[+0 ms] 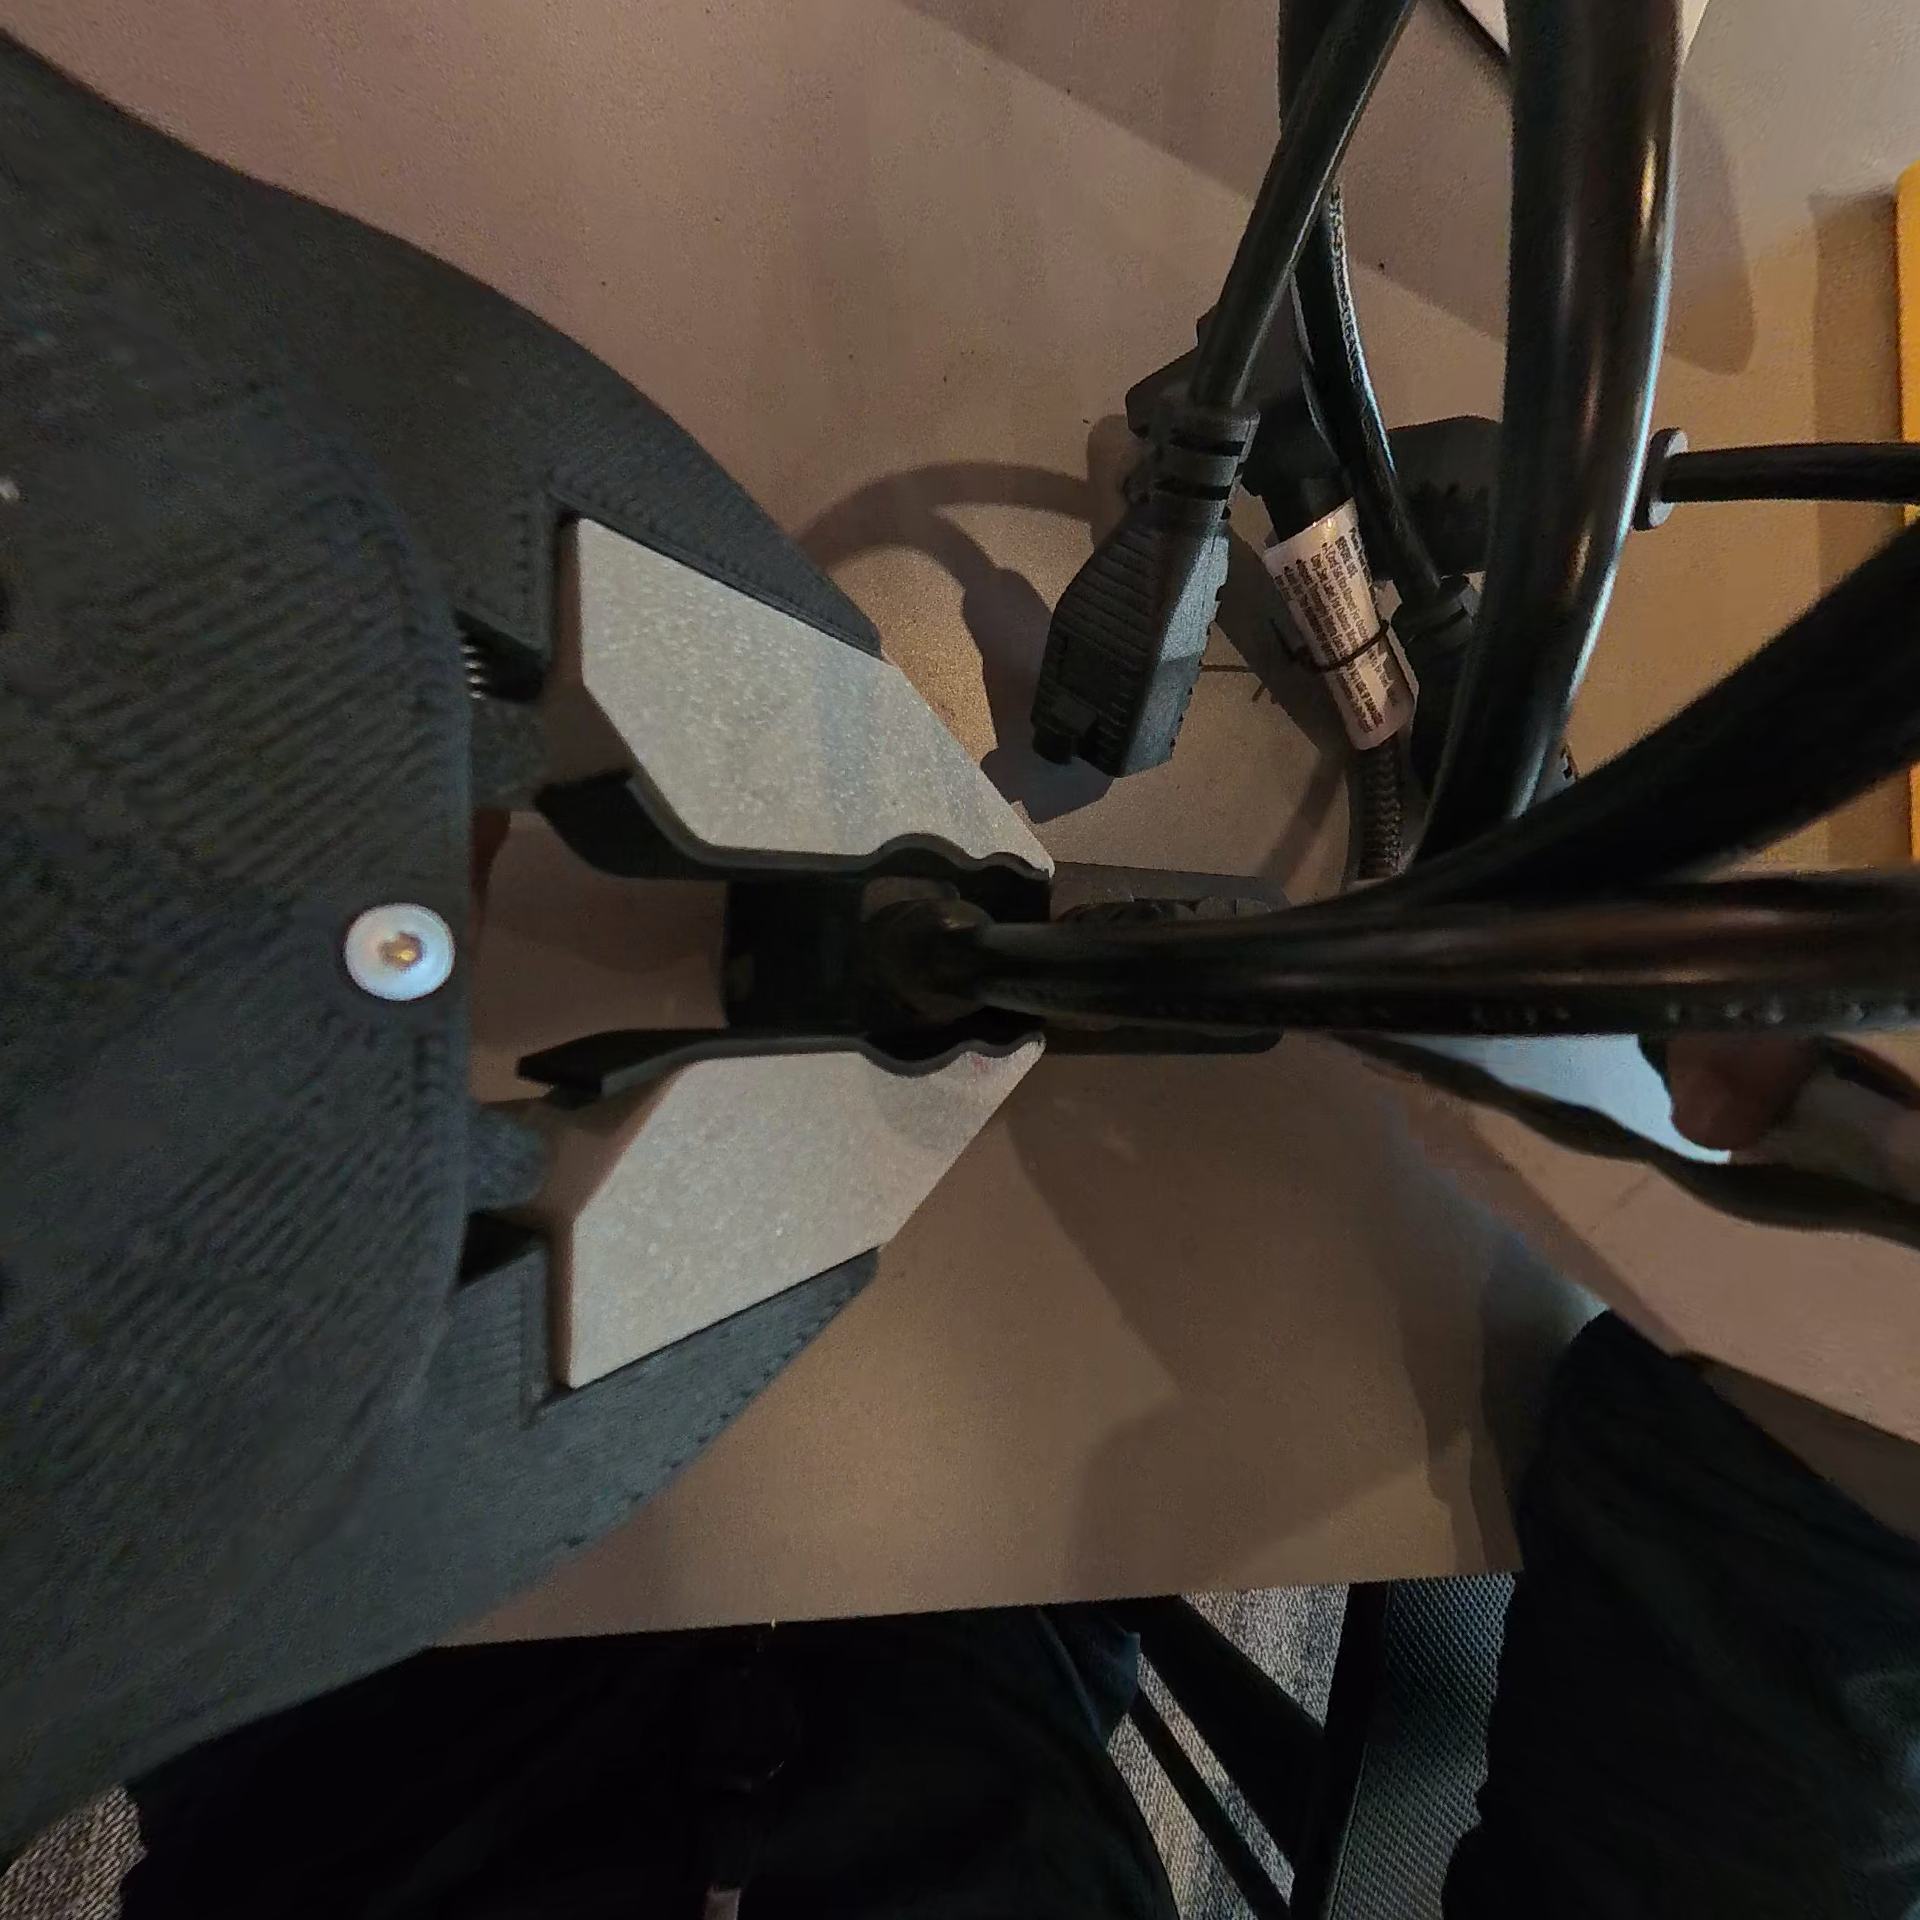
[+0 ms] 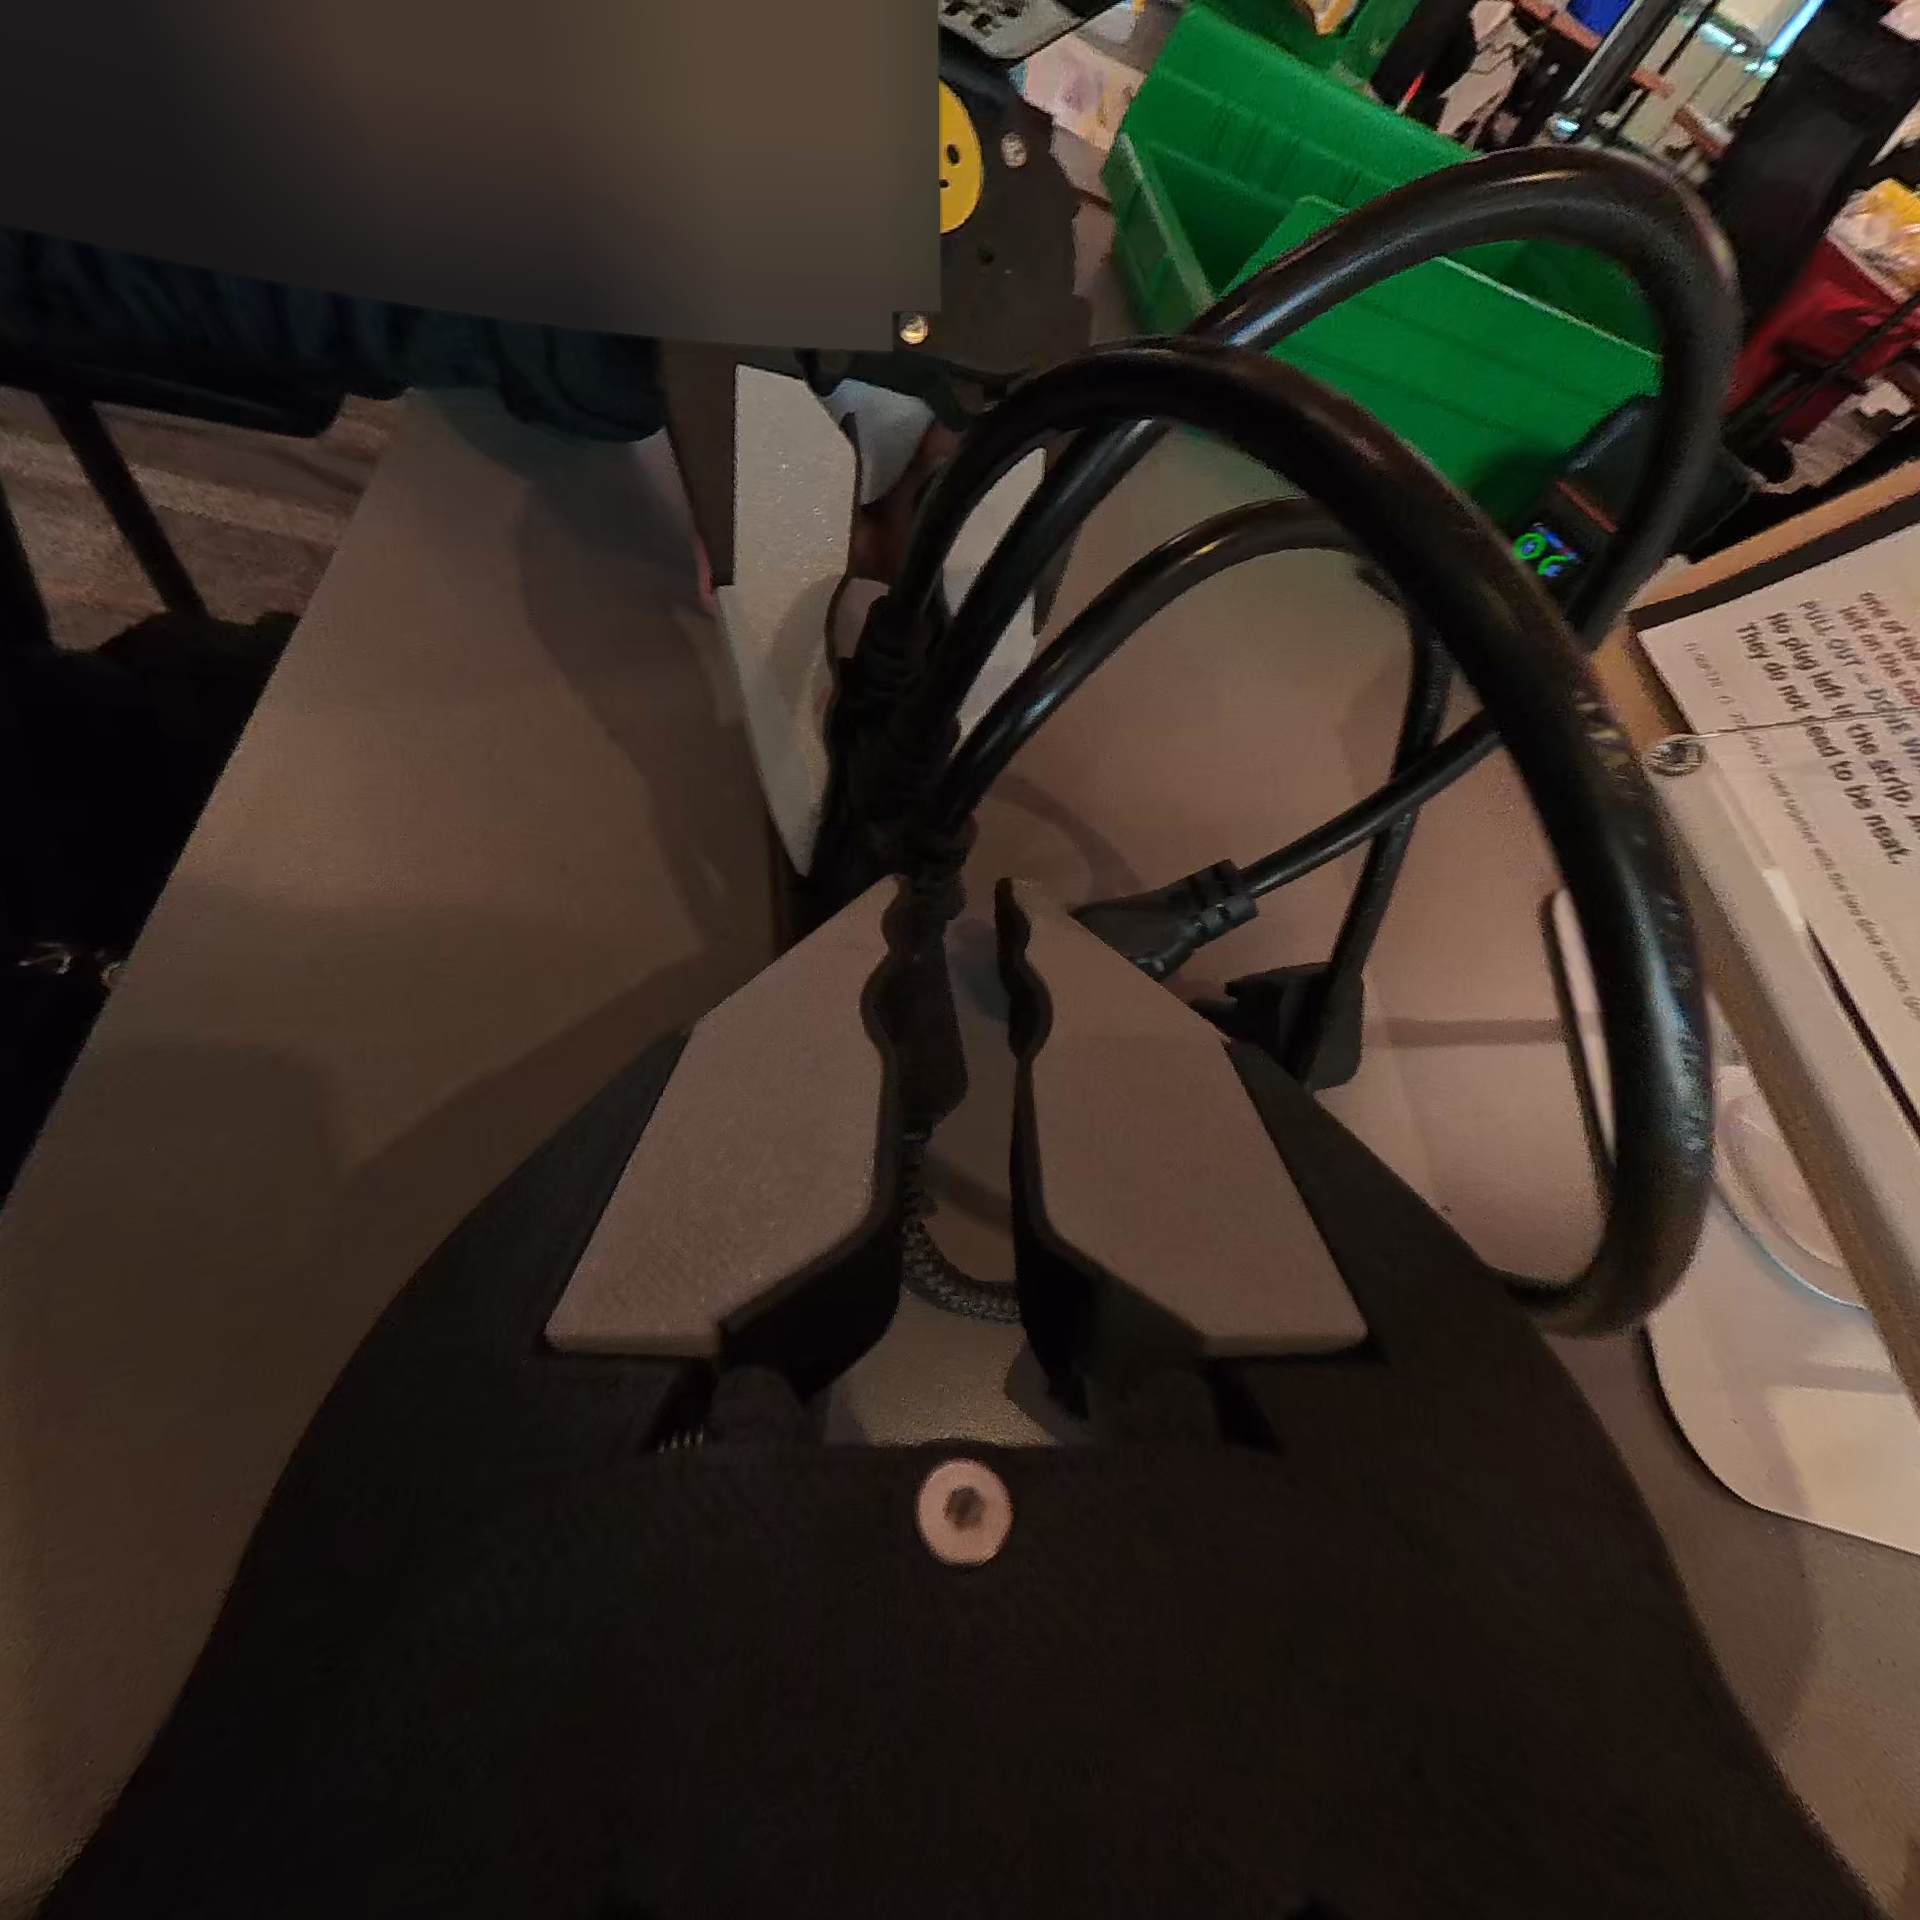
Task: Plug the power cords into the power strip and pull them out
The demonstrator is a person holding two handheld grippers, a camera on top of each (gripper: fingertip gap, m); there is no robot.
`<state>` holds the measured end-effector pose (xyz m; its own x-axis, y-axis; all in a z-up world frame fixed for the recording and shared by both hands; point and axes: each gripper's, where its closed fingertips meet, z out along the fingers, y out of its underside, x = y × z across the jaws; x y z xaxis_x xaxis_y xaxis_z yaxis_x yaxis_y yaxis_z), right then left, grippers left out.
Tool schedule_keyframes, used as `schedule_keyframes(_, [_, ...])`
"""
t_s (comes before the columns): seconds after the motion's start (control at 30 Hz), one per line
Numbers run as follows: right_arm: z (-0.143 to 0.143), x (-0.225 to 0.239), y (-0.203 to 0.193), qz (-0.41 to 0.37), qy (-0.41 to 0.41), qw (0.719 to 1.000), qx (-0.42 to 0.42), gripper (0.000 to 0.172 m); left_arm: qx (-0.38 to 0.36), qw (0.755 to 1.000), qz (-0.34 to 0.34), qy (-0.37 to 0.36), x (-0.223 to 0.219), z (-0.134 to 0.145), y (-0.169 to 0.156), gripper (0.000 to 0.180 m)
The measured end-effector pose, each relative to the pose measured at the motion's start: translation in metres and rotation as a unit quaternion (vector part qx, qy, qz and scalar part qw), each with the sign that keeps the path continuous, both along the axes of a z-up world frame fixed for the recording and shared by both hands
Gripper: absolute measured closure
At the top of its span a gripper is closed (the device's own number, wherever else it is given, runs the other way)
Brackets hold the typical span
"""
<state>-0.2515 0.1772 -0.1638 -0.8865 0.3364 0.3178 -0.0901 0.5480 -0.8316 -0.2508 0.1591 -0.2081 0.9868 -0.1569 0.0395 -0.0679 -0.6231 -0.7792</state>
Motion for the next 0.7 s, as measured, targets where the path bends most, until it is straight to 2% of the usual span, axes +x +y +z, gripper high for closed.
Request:
schedule_keyframes(0.13, [-0.0053,-0.0001,-0.0021,0.001,-0.015,1.0,0.003,0.154,0.0,1.0,0.0,0.001,0.0,0.0,-0.0001,0.156])
schedule_keyframes(0.43, [-0.0066,-0.0013,-0.004,0.0,-0.044,0.999,-0.018,0.157,0.0,1.0,0.001,-0.002,-0.0003,0.0001,-0.0004,0.156])
schedule_keyframes(0.7, [-0.0053,-0.0009,-0.0043,-0.008,0.018,1.0,0.023,0.159,0.001,1.0,0.002,-0.006,-0.0004,0.0003,-0.0006,0.156])
